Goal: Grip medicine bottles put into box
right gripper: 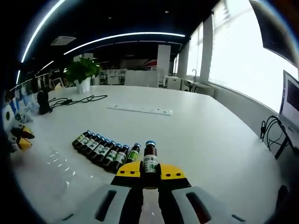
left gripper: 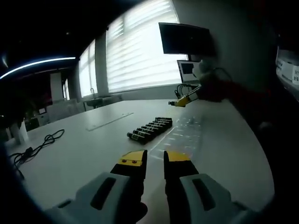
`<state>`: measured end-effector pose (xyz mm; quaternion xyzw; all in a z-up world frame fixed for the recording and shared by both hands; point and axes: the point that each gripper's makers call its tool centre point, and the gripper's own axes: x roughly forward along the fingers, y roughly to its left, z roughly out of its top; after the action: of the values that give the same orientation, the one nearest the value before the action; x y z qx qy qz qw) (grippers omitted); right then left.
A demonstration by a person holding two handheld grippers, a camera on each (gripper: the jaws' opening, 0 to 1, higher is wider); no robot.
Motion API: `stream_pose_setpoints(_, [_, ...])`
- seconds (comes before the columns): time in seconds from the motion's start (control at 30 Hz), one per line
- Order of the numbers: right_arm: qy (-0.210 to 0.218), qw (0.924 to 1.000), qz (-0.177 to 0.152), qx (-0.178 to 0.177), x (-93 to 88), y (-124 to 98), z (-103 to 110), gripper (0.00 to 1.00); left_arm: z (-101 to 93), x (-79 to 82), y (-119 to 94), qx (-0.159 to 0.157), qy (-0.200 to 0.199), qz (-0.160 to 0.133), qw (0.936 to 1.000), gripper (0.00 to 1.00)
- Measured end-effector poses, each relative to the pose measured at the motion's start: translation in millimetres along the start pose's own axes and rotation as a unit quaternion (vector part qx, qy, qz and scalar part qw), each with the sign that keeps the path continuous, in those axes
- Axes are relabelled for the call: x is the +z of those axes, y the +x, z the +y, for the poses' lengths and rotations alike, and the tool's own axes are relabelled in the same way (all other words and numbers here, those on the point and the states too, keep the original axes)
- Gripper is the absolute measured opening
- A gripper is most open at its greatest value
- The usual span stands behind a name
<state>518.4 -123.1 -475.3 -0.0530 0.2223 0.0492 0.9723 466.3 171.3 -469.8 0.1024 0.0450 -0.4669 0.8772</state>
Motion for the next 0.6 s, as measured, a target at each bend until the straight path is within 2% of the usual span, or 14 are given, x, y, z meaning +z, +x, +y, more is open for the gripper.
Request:
stream_pose_setpoints(0.23, [0.009, 0.9999, -0.002, -0.004, -11.4, -16, -4, 0.07, -0.9, -1.3, 1, -0.002, -0.002, 0.002, 1.0, 0.09])
stream_pose_setpoints(0.6, [0.028, 0.9989, 0.01, -0.035, -39.8, -39, -14, 0.07, -2.6, -3.2, 2, -0.004, -0.003, 0.005, 1.0, 0.09])
